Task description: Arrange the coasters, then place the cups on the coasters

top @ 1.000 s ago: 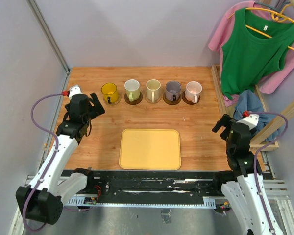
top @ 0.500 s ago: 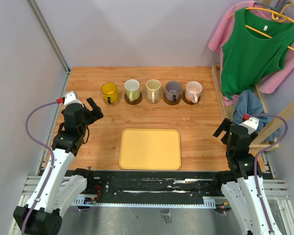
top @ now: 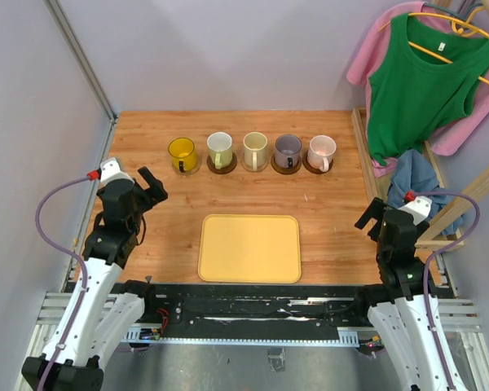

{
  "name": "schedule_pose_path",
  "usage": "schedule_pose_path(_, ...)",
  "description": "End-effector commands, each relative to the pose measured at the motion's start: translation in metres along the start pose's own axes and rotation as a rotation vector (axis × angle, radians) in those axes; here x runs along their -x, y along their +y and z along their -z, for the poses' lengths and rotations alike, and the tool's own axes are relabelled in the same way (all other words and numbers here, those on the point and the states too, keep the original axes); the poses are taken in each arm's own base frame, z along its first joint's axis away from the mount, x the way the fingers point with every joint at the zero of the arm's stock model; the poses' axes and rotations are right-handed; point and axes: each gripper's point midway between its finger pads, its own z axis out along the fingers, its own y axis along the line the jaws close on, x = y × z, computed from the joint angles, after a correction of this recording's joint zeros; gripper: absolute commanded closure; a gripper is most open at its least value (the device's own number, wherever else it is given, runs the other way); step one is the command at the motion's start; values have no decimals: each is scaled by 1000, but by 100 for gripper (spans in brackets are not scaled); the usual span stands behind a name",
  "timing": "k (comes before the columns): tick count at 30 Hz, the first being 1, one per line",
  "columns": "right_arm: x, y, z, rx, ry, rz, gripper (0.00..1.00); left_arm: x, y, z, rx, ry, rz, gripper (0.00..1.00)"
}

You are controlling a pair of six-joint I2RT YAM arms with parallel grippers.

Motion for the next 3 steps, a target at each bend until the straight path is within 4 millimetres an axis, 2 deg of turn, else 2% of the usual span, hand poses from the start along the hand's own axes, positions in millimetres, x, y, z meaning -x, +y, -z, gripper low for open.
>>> schedule_pose_path(1,-2,-8,0,-40,-2,-14,2,7,12,3,64,-30,20,0)
schedule_pose_path(3,-2,-8,0,-39,-2,-14,2,9,12,4,62,-45,33,0)
